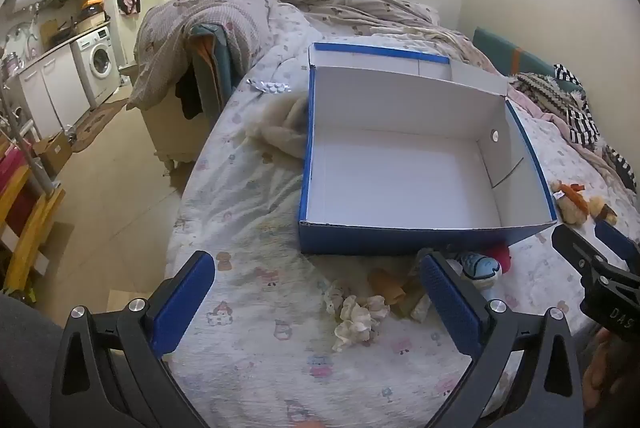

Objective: Organize soft objects

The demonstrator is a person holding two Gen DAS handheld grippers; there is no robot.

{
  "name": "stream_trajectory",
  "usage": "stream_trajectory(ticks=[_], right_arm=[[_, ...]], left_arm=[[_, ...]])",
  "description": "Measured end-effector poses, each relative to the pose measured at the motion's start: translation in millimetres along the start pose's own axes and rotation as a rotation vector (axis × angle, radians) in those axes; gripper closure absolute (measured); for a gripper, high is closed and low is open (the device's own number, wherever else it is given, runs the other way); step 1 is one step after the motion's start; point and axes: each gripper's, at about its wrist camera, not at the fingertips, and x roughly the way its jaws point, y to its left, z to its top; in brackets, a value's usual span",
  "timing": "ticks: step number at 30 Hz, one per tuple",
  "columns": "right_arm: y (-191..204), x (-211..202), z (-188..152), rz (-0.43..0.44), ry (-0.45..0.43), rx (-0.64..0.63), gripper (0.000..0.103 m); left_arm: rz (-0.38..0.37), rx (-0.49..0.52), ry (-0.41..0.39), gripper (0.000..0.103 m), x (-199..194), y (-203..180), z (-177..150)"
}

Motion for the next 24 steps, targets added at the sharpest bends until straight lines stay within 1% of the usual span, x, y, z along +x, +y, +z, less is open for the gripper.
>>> stream_trajectory(ticks=[24], right_arm=[[-0.9, 0.7, -1.2, 0.001, 0.0, 0.005, 0.0]], left_arm=[[-0.009, -0.011, 0.006, 0.0, 3.8, -0.7, -1.9]])
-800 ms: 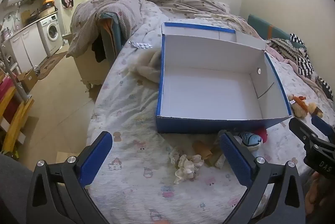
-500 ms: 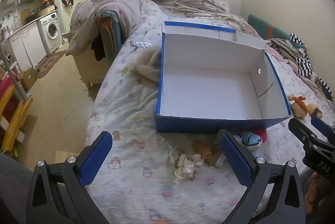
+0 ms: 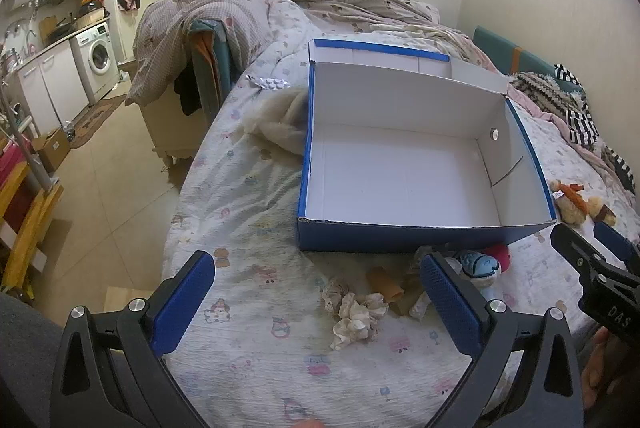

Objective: Organize soft objects

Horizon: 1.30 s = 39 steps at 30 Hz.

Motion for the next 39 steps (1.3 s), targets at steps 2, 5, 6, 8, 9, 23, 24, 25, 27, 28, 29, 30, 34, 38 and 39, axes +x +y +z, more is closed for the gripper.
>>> stream_trajectory(ticks=[2, 5, 6, 8, 9, 23, 24, 25, 27, 28, 29, 30, 34, 38, 39], right_arm=[[0.6, 0.2, 0.5, -0.001, 0.001, -0.001, 0.0], [1.3, -0.1, 1.0, 0.0, 0.0, -0.001, 0.0], [1.2, -0.5, 0.6, 0.0, -0.001, -0.002, 0.0], [0.4, 2.3, 0.3, 0.0, -0.001, -0.005, 0.0], [0.7, 2.0, 0.2, 0.0, -0.002, -0.006, 0.0], [8.8, 2.6, 2.2, -0.008, -0.001, -0.015, 0.0], [8.8, 2.7, 2.5, -0.008, -0.001, -0.015, 0.0], [8.8, 2.7, 2.6, -0.008, -0.002, -0.016, 0.0], [10.0, 2.1, 3.8, -0.011, -0.005, -0.021, 0.0], [10.5, 2.2, 4.0, -0.013, -0.007, -0.024, 0.0], [10.7, 2.6, 4.2, -0.014, -0.007, -0.027, 0.0], [10.9, 3.1, 4.4, -0.014, -0.006, -0.028, 0.0], [11.1, 2.5, 4.3, -0.013, -0.008, -0.028, 0.0], [11.8, 2.0, 3.4, -0.011, -0.009, -0.027, 0.0], [11.8, 1.9, 3.1, -0.009, -0.007, -0.024, 0.0]], left_arm=[[0.0, 0.0, 0.0, 0.0, 1.3, -0.1, -0.9], [-0.002, -0.001, 0.002, 0.0, 1.8, -0.2, -0.9], [-0.001, 0.001, 0.003, 0.0, 1.4, -0.3, -0.3], [-0.004, 0.001, 0.003, 0.0, -1.2, 1.4, -0.2], [-0.003, 0.002, 0.004, 0.0, -1.2, 1.3, -0.1], [-0.01, -0.005, 0.011, 0.0, -2.7, 1.2, 1.3], [-0.009, -0.003, 0.011, 0.0, -3.1, 0.7, 1.3], [-0.009, 0.001, 0.013, 0.0, -3.2, 0.0, 1.4], [-0.011, 0.002, 0.016, 0.0, -0.7, 0.1, 0.6], [-0.014, 0.002, 0.019, 0.0, -0.4, -0.2, 0.4], [-0.015, 0.002, 0.019, 0.0, -0.6, -0.5, 0.4], [-0.016, 0.002, 0.018, 0.0, -1.0, -0.5, 0.2], [-0.013, 0.001, 0.012, 0.0, -2.7, -0.4, 0.6], [-0.009, -0.003, 0.015, 0.0, -2.1, 0.9, -0.2], [-0.01, -0.003, 0.015, 0.0, -1.8, 0.9, -0.2]])
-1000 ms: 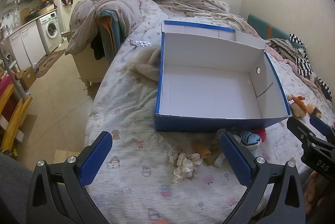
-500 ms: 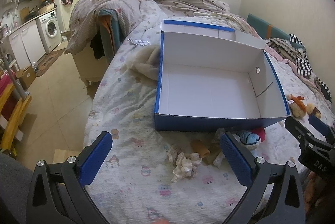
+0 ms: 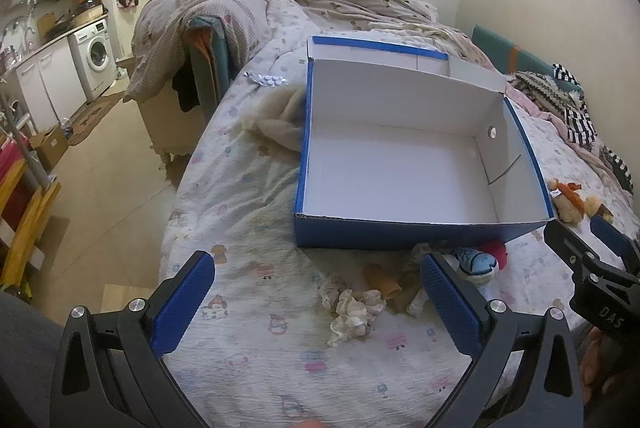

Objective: Organize soft objects

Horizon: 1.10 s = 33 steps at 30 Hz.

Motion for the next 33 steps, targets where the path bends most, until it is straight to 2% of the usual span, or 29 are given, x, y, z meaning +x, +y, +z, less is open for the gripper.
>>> stream_trajectory(ticks=[33], right_arm=[[-0.4, 0.7, -0.8, 0.004, 0.004, 0.002, 0.0]], left_arm=[[-0.007, -0.002, 0.0, 0.0, -0.2, -0.9, -0.2]])
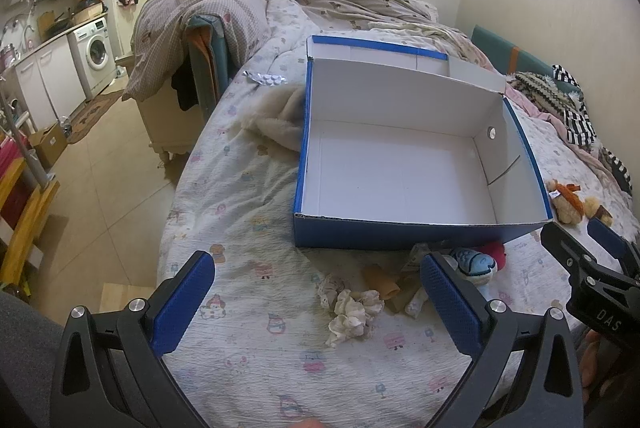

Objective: Organize soft objects

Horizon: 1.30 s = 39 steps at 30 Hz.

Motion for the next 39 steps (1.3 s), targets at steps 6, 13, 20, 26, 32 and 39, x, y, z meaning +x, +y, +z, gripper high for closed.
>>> stream_trajectory(ticks=[6, 13, 20, 26, 32, 39], right_arm=[[0.7, 2.0, 0.1, 0.007, 0.009, 0.005, 0.0], [1.1, 2.5, 0.6, 0.014, 0.012, 0.0, 0.0], [-2.8, 3.1, 2.2, 0.027, 0.013, 0.014, 0.0], [-21.6, 9.0, 6.3, 0.091, 0.081, 0.044, 0.0], [-50.2, 24.7, 15.2, 0.165, 0.207, 0.145, 0.0], [-58.6, 61.5, 14.2, 0.217, 0.382, 0.217, 0.0]], left_arm=[[0.004, 0.003, 0.001, 0.0, 0.0, 0.2, 0.1], [0.016, 0.013, 0.001, 0.0, 0.7, 2.2, -2.4], [0.014, 0.038, 0.009, 0.0, 4.0, -2.4, -2.2], [0.018, 0.062, 0.045, 0.0, 7.7, 2.8, 6.1], [0.068, 0.028, 0.115, 0.0, 21.6, 21.5, 22.9], [0.118, -0.006, 0.265, 0.0, 59.5, 37.1, 31.0]])
